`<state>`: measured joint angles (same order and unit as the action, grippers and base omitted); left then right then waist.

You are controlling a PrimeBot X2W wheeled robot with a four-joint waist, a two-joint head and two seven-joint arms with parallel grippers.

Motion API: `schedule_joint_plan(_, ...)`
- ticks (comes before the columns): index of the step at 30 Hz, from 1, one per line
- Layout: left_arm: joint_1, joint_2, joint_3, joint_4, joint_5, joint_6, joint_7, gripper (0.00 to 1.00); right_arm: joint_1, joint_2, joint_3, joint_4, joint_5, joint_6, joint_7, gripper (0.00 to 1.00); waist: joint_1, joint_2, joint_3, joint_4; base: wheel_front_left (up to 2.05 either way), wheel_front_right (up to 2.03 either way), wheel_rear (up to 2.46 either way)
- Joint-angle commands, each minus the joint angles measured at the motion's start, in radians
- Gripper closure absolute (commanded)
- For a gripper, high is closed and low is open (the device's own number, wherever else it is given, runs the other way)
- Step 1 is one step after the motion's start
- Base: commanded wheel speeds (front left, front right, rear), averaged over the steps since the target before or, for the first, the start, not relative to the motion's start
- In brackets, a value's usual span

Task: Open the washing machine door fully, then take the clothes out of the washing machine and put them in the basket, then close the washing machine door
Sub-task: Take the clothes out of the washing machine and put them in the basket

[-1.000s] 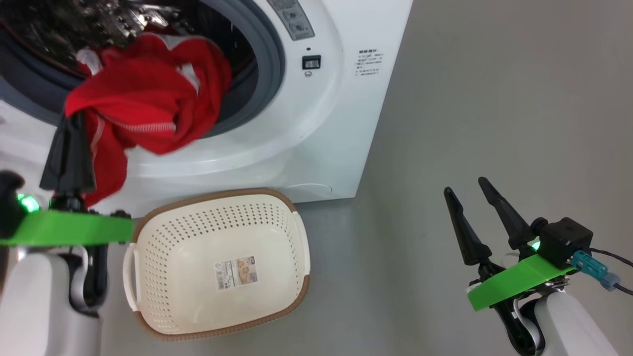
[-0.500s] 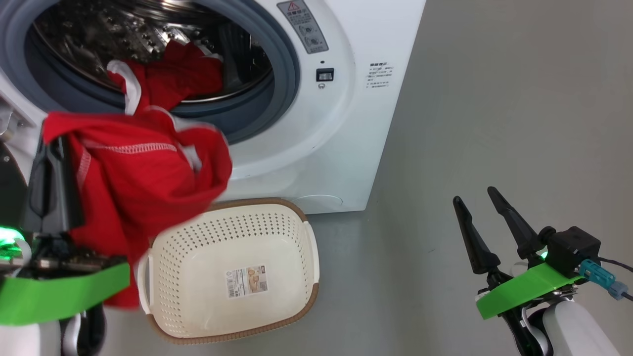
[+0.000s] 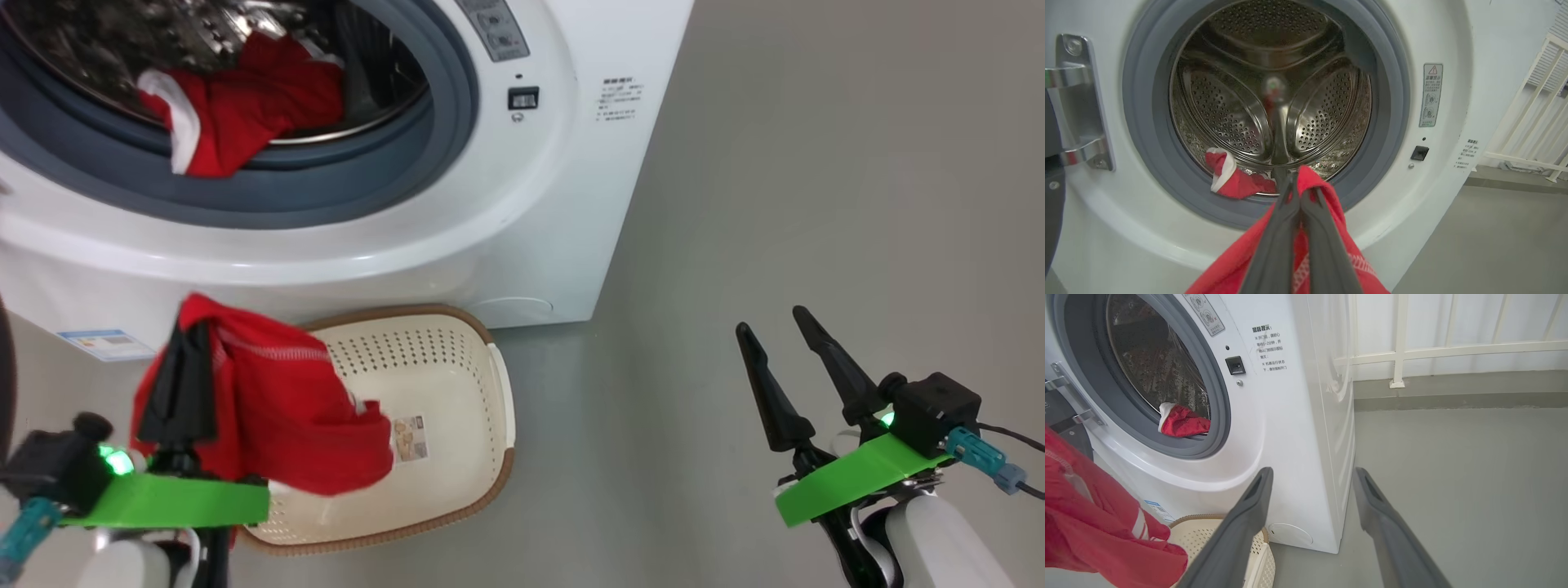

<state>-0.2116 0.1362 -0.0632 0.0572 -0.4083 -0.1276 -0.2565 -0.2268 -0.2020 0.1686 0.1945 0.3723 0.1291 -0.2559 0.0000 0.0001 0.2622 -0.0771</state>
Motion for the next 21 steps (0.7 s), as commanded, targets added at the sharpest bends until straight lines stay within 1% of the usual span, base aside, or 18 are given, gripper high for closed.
schedule_joint_plan(1,-0.02,0.018,0.028,0.022,-0.008,-0.003,-0.005,1.0,-0.023,0.002,0.022,-0.028,0.003,0.002,-0.006,0.0,0.0,-0.0001,0.028,-0.018,0.0,0.0,0.0)
schedule_joint_plan(4,-0.039,0.017,0.026,0.112,-0.012,-0.003,-0.005,1.0,-0.034,0.013,0.019,-0.032,0.0,0.002,-0.006,0.0,0.0,-0.0001,0.053,-0.032,0.0,0.0,0.0)
schedule_joint_plan(7,-0.073,0.029,0.003,0.205,-0.005,-0.003,-0.005,1.0,-0.045,0.022,0.017,-0.037,-0.003,0.002,-0.006,0.0,0.0,-0.0001,0.08,-0.042,0.0,0.0,0.0)
schedule_joint_plan(8,-0.073,0.029,0.003,0.205,-0.005,-0.003,-0.005,1.0,-0.045,0.022,0.017,-0.037,-0.003,0.002,-0.006,0.0,0.0,-0.0001,0.08,-0.042,0.0,0.0,0.0)
schedule_joint_plan(9,-0.102,0.038,-0.033,0.258,-0.007,-0.003,-0.005,1.0,-0.056,0.028,0.017,-0.04,-0.005,0.002,-0.006,0.0,0.0,-0.0001,0.101,-0.05,0.0,0.0,0.0)
schedule_joint_plan(10,-0.102,0.038,-0.033,0.258,-0.007,-0.003,-0.005,1.0,-0.056,0.028,0.017,-0.04,-0.005,0.002,-0.006,0.0,0.0,-0.0001,0.101,-0.05,0.0,0.0,0.0)
schedule_joint_plan(14,-0.171,0.06,-0.109,0.374,-0.009,-0.003,-0.005,1.0,-0.083,0.04,0.015,-0.047,-0.011,0.002,-0.006,0.0,0.0,-0.0001,0.15,-0.064,0.0,0.0,0.0)
schedule_joint_plan(21,-0.3,0.084,-0.185,0.567,-0.015,-0.003,-0.005,1.0,-0.127,0.067,0.021,-0.059,-0.024,0.002,-0.006,0.0,0.0,-0.0001,0.246,-0.098,0.0,0.0,0.0)
